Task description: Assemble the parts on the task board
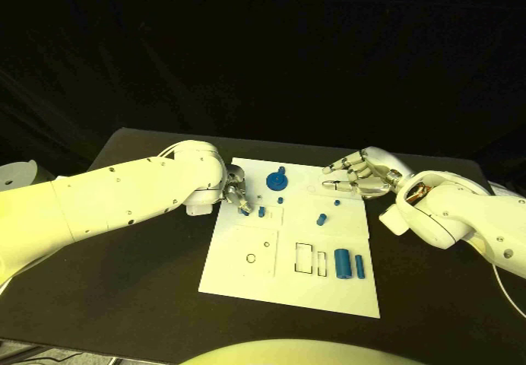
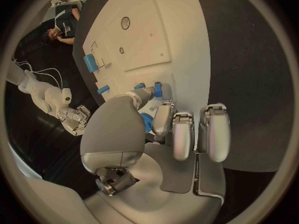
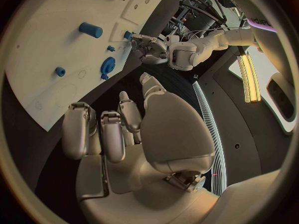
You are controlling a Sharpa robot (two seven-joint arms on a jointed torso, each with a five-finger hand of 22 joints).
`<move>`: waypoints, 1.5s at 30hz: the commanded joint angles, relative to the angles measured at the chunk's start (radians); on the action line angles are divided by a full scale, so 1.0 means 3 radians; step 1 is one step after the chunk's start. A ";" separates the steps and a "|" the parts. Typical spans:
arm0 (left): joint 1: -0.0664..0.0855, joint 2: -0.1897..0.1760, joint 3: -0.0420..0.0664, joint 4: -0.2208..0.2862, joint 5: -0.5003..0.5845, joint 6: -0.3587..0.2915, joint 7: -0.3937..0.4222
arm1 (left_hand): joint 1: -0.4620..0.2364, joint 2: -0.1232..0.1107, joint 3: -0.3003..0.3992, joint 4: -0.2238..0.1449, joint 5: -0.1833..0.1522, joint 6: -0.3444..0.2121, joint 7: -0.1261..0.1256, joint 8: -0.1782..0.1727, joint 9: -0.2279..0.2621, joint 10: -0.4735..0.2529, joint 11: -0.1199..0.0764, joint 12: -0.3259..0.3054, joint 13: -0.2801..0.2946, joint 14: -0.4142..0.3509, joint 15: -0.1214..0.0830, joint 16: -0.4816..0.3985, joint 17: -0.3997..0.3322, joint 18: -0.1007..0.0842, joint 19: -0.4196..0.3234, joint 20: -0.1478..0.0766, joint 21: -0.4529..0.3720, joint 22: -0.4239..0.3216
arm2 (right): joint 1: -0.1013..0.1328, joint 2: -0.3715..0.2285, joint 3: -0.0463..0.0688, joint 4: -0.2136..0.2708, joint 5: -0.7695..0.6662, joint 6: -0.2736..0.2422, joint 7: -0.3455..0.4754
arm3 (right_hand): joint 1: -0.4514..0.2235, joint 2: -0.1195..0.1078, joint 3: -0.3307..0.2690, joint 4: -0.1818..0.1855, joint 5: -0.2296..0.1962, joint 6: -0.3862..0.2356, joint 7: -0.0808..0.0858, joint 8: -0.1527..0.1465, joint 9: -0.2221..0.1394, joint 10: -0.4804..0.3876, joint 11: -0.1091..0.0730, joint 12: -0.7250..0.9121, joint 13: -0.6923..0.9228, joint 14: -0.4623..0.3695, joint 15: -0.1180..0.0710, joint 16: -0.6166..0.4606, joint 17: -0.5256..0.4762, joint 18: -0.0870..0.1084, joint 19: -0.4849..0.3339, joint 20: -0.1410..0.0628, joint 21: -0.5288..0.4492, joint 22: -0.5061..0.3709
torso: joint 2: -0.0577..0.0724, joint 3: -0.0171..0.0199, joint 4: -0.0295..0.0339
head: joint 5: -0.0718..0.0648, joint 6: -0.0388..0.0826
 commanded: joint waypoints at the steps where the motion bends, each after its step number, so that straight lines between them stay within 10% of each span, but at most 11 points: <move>1: -0.0025 0.0036 -0.0025 -0.0040 0.0189 0.0138 -0.0140 | -0.0105 0.0001 0.0191 -0.0166 -0.0014 0.0083 -0.0073 0.0018 0.0006 0.0018 -0.0010 0.0014 0.0007 0.0350 -0.0014 0.0010 0.0877 -0.0052 0.0263 -0.0007 0.0022 0.0692 | -0.0003 0.0002 0.0000 0.0005 -0.0009 0.0043 0.0015 | -0.0024 0.0021 -0.0014 0.0001 0.0011 0.0023 -0.0001 0.0013 0.0006 0.0008 -0.0009 0.0013 0.0000 0.0283 -0.0009 -0.0004 0.0638 0.0020 -0.0008 -0.0016 -0.0018 0.0003 | 0.0000 -0.0002 0.0001 | -0.0004 -0.0002; 45: -0.0025 0.0117 -0.0036 -0.0213 0.0234 0.0329 -0.0298 | -0.0611 -0.0067 -0.0477 0.0192 -0.0020 0.0263 -0.0136 0.0014 -0.0004 0.0126 -0.0060 0.0213 0.0240 0.0350 -0.0058 0.0010 0.0877 -0.0081 0.0310 -0.0042 0.0109 0.0798 | -0.0003 -0.0009 0.0000 0.0031 -0.0007 0.0047 -0.0002 | -0.0021 0.0025 -0.0018 -0.0002 0.0012 0.0027 -0.0002 0.0014 0.0006 0.0005 -0.0010 0.0005 -0.0007 0.0281 -0.0010 -0.0009 0.0632 0.0021 -0.0009 -0.0017 -0.0020 -0.0001 | -0.0003 -0.0002 -0.0001 | -0.0015 -0.0011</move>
